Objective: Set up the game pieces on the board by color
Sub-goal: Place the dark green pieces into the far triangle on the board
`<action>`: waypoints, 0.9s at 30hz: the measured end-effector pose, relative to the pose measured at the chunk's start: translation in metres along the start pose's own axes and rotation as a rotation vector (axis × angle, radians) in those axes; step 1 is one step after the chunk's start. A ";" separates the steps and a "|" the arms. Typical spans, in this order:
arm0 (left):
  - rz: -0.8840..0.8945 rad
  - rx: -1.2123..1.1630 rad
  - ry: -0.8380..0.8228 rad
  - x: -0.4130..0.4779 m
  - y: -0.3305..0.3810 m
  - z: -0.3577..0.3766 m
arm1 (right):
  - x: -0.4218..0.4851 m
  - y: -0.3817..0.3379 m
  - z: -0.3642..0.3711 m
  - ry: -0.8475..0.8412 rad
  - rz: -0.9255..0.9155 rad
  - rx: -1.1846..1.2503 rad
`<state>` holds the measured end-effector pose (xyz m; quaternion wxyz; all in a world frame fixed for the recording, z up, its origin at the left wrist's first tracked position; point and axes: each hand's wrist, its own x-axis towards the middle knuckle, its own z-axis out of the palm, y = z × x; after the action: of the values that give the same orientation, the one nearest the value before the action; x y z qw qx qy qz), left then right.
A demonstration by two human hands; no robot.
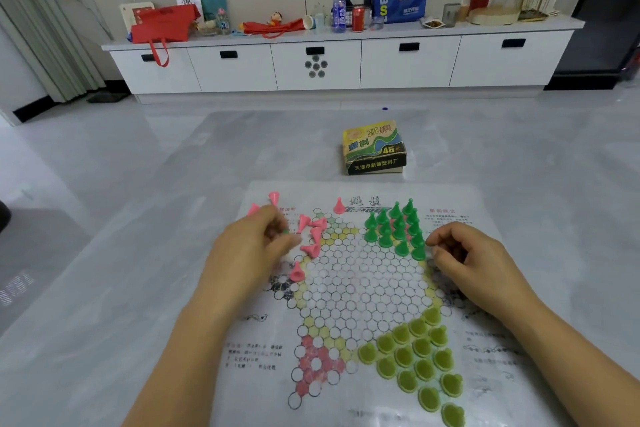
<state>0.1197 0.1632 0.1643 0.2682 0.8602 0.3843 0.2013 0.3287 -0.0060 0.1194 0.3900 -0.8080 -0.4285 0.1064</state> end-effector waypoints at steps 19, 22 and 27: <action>0.153 0.125 -0.091 0.051 0.021 0.068 | 0.001 0.002 0.001 0.007 -0.030 -0.009; 0.155 0.103 -0.041 0.050 0.019 0.070 | 0.000 0.002 0.000 0.007 -0.028 -0.012; 0.161 0.119 -0.047 0.050 0.022 0.075 | 0.001 0.003 0.000 0.007 -0.027 -0.024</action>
<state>0.2045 0.1658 0.1269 0.2084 0.9071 0.3189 0.1790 0.3304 -0.0062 0.1174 0.3831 -0.8071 -0.4395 0.0933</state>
